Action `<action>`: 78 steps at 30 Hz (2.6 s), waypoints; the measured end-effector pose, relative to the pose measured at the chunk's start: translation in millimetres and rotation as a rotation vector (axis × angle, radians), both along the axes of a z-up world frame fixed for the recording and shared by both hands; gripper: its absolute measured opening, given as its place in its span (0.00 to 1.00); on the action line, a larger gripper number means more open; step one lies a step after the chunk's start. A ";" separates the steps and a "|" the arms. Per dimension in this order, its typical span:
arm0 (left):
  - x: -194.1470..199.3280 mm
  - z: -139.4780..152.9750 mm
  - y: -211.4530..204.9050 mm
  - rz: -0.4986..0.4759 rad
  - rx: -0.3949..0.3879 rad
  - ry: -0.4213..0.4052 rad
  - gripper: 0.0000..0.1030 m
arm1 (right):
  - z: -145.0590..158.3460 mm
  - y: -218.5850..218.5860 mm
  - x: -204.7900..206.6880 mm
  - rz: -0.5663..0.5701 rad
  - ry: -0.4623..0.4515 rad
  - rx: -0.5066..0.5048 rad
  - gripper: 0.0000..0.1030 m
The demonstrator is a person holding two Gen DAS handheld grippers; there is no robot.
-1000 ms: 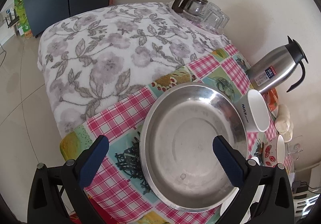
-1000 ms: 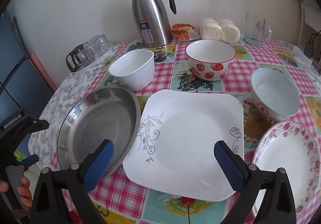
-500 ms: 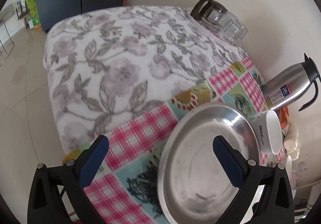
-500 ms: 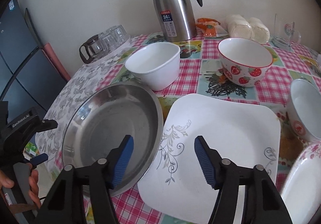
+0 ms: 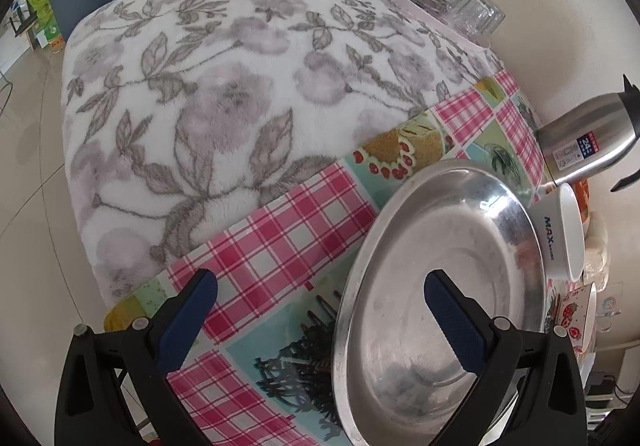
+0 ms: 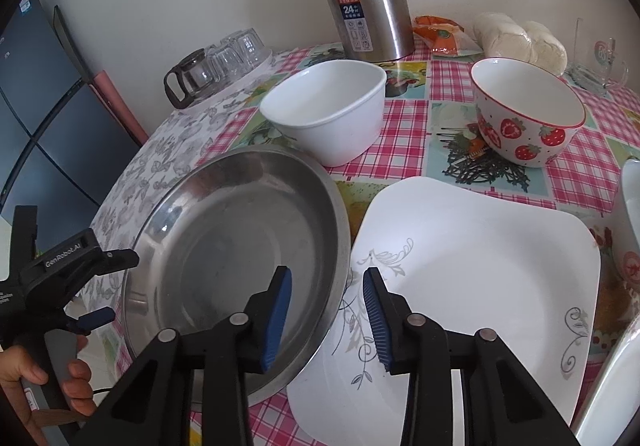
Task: Organize plates and bowls
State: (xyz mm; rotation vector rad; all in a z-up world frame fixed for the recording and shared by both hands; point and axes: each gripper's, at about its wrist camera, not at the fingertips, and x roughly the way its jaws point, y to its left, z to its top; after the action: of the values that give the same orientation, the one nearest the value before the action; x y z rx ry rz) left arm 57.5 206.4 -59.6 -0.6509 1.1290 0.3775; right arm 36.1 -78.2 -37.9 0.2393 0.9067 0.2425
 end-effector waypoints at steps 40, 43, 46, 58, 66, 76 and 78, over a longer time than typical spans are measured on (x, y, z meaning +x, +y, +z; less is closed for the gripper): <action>-7.2 -3.4 14.9 -0.003 -0.112 -0.098 0.16 | 4.1 -16.4 -4.0 -0.013 0.012 0.278 0.10; -9.7 1.9 14.9 -0.008 -0.102 -0.113 0.16 | 8.2 -15.5 -5.7 -0.004 0.005 0.272 0.10; -11.0 7.1 14.6 -0.011 -0.102 -0.130 0.16 | 10.7 -14.9 -6.9 -0.004 0.004 0.265 0.10; -15.8 29.1 10.3 -0.016 -0.098 -0.200 0.16 | 22.9 -20.6 -13.7 0.005 -0.021 0.255 0.11; -24.5 51.0 9.9 -0.016 -0.090 -0.272 0.16 | 33.8 -22.8 -18.7 0.014 -0.050 0.272 0.11; -28.6 73.0 -8.9 -0.058 -0.062 -0.341 0.16 | 43.6 -36.3 -25.1 0.002 -0.079 0.279 0.11; -28.6 74.9 -15.0 -0.073 -0.058 -0.344 0.16 | 44.1 -41.7 -26.1 -0.006 -0.081 0.281 0.11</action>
State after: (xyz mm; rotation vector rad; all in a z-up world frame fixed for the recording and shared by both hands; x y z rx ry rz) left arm 28.9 191.3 15.3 -0.6937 0.8348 0.1623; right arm 9.9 -119.9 6.3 0.4885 0.7901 0.3714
